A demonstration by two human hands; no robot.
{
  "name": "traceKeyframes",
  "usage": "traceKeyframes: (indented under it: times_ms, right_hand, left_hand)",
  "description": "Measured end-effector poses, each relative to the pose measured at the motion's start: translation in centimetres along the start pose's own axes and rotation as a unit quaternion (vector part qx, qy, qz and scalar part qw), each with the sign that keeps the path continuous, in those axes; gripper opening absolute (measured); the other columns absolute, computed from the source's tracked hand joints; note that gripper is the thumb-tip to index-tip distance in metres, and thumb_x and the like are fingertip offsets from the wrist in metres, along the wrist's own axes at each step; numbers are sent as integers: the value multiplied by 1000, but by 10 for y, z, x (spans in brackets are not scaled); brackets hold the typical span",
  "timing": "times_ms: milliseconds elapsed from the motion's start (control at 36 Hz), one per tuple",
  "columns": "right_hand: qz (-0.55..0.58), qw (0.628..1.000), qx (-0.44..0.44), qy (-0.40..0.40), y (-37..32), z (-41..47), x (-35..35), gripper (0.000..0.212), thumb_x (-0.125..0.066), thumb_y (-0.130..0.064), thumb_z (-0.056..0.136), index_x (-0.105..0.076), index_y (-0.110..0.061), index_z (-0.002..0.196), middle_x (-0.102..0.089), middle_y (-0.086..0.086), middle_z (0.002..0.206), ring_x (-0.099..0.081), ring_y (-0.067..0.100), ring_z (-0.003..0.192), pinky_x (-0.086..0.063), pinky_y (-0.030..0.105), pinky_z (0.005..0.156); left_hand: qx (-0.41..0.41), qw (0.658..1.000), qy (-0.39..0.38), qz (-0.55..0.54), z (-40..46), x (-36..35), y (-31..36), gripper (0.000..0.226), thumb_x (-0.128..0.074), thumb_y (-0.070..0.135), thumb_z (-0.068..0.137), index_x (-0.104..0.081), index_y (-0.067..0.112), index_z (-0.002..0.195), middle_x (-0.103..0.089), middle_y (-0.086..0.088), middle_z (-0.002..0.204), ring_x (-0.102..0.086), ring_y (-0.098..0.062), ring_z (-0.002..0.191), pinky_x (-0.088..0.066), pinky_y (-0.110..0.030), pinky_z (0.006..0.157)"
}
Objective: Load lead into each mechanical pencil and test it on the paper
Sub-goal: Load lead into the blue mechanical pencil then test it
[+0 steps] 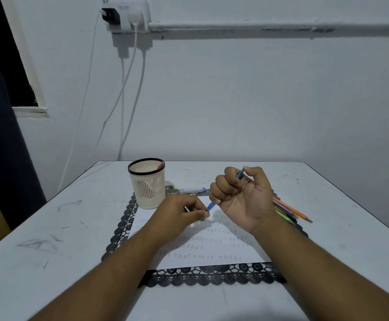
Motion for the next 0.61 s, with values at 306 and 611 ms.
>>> traceKeyframes:
  times_ms: [306, 611]
  right_hand:
    - [-2, 999, -7, 31, 0, -2, 2, 37, -50, -44, 86, -39, -16, 64, -24, 2, 65, -24, 19, 62, -31, 35, 61]
    - [-7, 985, -29, 167, 3, -3, 22, 44, -38, -38, 109, -62, -9, 86, -63, 12, 81, -62, 27, 76, -59, 44, 85]
  left_hand:
    - [-1, 1000, -2, 0, -1, 0, 1, 13, -79, 20, 89, -78, 29, 80, -75, 13, 76, -58, 5, 62, -44, -13, 62]
    - [35, 999, 39, 10, 3, 8, -9, 19, -79, 16, 89, -76, 28, 75, -74, 10, 75, -64, 0, 68, -49, -17, 66]
Point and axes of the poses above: each hand's wrist, its own z-axis towards the middle knuckle, its own x-axis out of the back of the hand, y = z × x, the point moved 9 cm from there along z, towards the middle knuckle
